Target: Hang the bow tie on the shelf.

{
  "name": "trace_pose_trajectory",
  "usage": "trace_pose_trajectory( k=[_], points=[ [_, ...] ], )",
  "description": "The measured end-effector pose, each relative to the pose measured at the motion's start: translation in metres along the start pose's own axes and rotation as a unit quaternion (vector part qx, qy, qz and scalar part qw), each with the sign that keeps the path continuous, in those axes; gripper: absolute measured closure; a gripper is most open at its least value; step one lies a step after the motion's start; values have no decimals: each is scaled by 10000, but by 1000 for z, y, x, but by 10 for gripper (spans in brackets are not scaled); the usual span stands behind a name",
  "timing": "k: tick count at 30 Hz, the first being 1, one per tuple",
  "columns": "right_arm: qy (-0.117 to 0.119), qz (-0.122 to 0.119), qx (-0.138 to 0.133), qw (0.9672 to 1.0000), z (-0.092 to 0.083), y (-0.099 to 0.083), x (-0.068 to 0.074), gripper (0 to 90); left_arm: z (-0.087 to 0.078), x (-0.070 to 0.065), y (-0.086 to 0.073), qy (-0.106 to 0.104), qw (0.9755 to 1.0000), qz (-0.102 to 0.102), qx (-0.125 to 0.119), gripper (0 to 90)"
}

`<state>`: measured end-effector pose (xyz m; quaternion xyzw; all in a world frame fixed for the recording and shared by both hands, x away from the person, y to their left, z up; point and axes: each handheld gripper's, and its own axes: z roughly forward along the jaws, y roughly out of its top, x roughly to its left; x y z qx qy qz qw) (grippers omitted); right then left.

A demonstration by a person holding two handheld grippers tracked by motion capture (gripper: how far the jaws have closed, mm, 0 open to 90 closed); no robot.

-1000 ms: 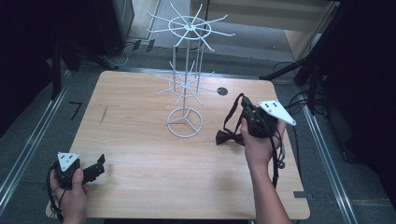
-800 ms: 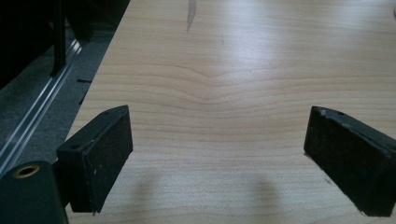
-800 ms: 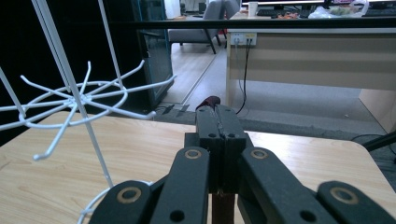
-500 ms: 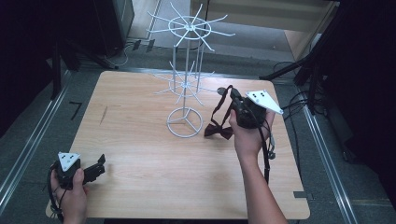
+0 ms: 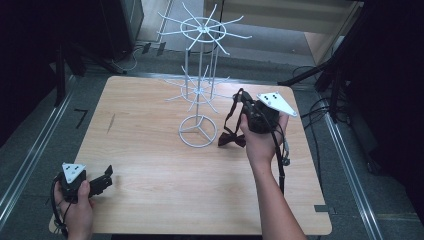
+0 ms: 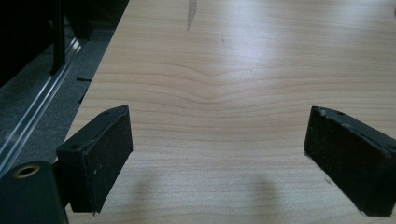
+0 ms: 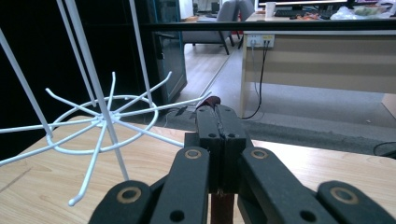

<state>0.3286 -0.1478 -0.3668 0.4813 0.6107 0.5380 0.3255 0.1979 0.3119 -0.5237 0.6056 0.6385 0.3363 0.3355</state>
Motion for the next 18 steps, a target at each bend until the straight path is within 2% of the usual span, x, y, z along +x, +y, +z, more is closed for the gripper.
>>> trace_pose_trajectory(
  k=[13,18],
  points=[
    [59,-54,30,10000,5,5,5,900,0,0,0,-10,10000,-3,14,86],
    [8,-93,85,9999,11,7,4,900,0,0,0,-12,10000,-5,31,87]
  ],
)
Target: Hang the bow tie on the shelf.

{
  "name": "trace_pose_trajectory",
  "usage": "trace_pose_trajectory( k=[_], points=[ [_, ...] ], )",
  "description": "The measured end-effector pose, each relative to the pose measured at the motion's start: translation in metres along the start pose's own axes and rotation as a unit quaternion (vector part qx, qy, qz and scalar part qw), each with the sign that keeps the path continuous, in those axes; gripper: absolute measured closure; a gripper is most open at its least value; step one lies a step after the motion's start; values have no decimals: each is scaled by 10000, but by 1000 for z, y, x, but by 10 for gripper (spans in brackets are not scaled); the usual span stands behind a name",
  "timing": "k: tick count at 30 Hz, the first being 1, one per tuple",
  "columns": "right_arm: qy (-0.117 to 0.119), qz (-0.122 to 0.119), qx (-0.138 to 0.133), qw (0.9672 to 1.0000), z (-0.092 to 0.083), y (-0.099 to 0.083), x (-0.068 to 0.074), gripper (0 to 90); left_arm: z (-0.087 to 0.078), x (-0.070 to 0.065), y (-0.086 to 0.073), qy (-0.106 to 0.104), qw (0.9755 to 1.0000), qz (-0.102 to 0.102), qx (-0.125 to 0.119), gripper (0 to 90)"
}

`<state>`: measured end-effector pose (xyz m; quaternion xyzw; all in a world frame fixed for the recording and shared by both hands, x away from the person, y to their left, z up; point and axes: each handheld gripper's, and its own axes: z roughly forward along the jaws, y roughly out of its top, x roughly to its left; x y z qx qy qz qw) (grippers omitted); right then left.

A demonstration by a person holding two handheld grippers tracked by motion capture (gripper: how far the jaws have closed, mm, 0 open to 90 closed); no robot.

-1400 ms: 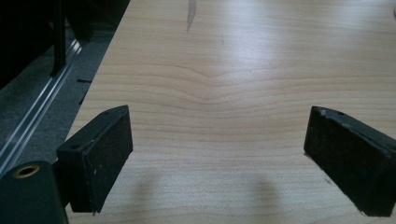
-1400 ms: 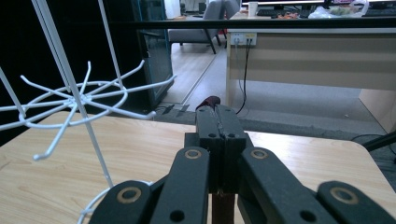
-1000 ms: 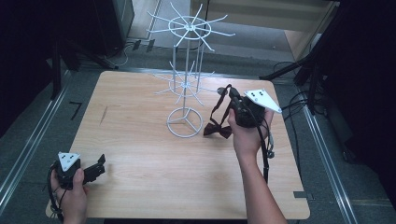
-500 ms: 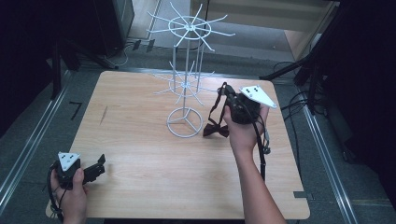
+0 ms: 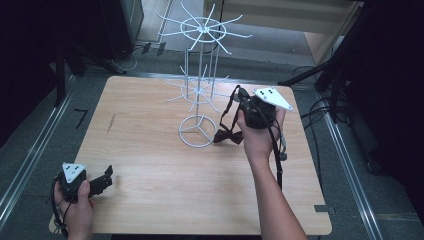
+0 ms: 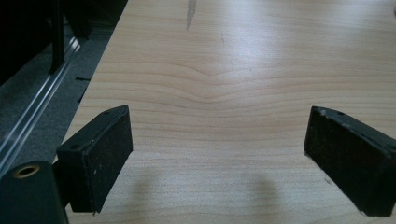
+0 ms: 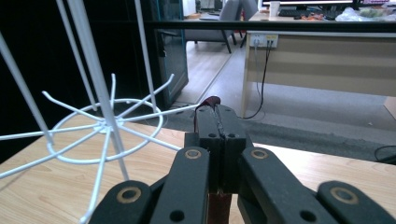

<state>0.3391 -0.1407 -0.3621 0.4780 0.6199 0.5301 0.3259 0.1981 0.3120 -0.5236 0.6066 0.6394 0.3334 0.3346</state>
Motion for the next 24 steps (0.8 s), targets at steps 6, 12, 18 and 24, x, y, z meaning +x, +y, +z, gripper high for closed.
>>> trace_pose_trajectory(
  k=[6,12,18,24],
  points=[
    [4,95,202,9998,13,-4,-6,900,0,0,0,-2,10000,-1,2,87],
    [37,295,427,9986,26,-11,-13,900,0,0,0,-18,10000,-5,11,87],
    [126,457,648,9968,37,-18,-17,900,0,0,0,-18,10000,-3,11,87],
    [181,545,809,9951,45,-25,-16,900,0,0,0,-17,10000,-5,10,87]
  ],
)
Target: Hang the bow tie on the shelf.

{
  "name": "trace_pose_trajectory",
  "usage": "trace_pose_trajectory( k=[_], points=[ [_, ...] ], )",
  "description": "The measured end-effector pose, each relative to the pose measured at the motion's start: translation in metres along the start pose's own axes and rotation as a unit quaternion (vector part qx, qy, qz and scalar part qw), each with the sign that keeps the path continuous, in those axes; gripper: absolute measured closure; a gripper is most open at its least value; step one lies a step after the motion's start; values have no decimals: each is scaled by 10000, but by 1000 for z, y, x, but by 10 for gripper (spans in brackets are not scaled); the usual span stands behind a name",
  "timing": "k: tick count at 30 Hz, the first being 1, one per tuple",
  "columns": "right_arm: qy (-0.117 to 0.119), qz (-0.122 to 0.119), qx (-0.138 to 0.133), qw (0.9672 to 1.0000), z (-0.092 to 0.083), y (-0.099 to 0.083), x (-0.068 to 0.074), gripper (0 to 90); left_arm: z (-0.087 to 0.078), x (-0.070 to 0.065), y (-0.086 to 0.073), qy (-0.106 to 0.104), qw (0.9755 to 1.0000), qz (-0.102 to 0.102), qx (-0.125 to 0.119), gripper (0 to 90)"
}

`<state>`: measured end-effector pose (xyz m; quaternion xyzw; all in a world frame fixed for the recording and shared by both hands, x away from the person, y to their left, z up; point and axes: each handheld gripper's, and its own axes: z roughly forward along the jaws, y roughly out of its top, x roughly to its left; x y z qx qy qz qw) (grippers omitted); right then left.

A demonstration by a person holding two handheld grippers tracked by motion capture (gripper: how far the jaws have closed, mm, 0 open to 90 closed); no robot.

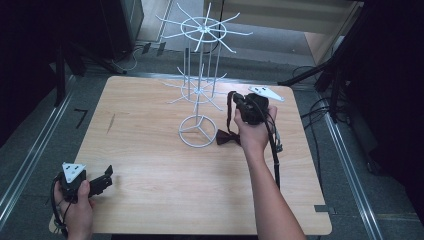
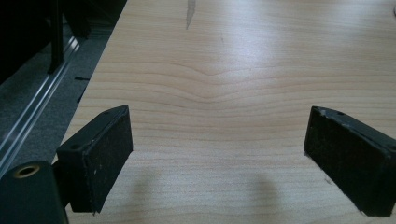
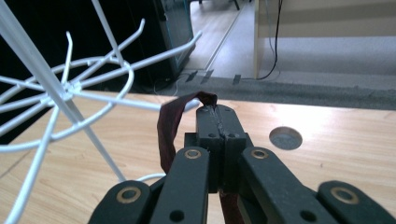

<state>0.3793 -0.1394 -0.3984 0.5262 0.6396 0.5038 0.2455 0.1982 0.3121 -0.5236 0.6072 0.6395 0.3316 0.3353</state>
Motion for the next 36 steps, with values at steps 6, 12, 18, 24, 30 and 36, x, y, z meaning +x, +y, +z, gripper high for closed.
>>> trace_pose_trajectory(
  k=[6,12,18,24,30,36],
  points=[
    [50,-72,61,9999,9,-6,12,900,0,0,0,7,10000,-5,-23,87],
    [109,-190,117,9997,20,-15,27,900,0,0,0,-7,10000,8,4,87],
    [63,-242,100,9996,24,-21,28,890,0,0,0,-22,10000,-6,2,87],
    [2,-187,188,9996,23,-33,13,717,0,0,0,-19,10000,-5,5,87],
    [-50,-235,324,9992,15,-44,-1,534,0,0,0,1,10000,-5,-10,87],
    [30,-238,495,9985,5,-58,-14,383,0,0,0,5,10000,-9,-18,87]
  ],
)
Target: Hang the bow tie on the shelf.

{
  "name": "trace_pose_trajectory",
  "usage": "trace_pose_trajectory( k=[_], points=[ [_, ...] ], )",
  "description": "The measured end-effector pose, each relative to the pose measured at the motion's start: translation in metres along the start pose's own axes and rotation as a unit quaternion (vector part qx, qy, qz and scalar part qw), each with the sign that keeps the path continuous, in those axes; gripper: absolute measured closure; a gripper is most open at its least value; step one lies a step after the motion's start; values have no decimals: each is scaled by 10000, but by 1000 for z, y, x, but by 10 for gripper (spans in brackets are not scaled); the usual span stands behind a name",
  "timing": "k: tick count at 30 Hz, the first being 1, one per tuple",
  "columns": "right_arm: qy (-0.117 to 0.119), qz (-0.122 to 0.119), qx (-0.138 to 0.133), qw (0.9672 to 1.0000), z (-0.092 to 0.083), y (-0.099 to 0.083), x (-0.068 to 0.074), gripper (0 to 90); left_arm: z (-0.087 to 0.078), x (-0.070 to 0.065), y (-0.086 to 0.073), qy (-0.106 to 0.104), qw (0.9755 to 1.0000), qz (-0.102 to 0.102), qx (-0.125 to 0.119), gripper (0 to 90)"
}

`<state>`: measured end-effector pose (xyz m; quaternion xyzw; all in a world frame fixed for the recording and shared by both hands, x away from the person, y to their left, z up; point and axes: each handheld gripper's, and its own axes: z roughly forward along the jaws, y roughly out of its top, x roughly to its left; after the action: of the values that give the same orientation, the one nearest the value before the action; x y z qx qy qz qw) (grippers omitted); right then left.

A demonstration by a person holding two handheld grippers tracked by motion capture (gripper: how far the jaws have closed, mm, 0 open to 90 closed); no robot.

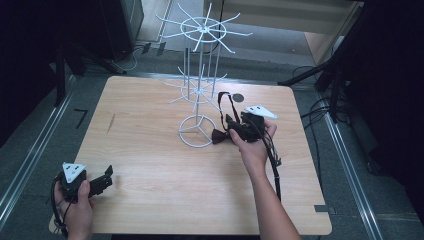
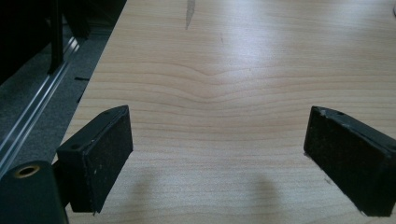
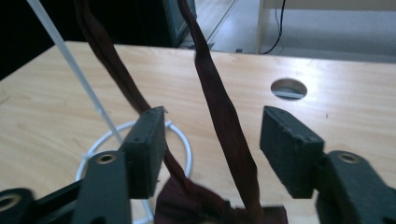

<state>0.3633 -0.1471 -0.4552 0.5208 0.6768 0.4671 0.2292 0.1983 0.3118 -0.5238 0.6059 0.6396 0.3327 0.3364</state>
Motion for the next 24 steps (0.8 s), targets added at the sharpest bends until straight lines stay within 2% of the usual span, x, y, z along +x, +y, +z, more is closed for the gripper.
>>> trace_pose_trajectory(
  k=[12,24],
  points=[
    [-159,37,264,9995,-17,-33,-22,233,0,0,0,-1,10000,3,-11,87],
    [-243,178,380,9988,-34,-60,-42,211,0,0,0,0,10000,5,-10,87]
  ],
)
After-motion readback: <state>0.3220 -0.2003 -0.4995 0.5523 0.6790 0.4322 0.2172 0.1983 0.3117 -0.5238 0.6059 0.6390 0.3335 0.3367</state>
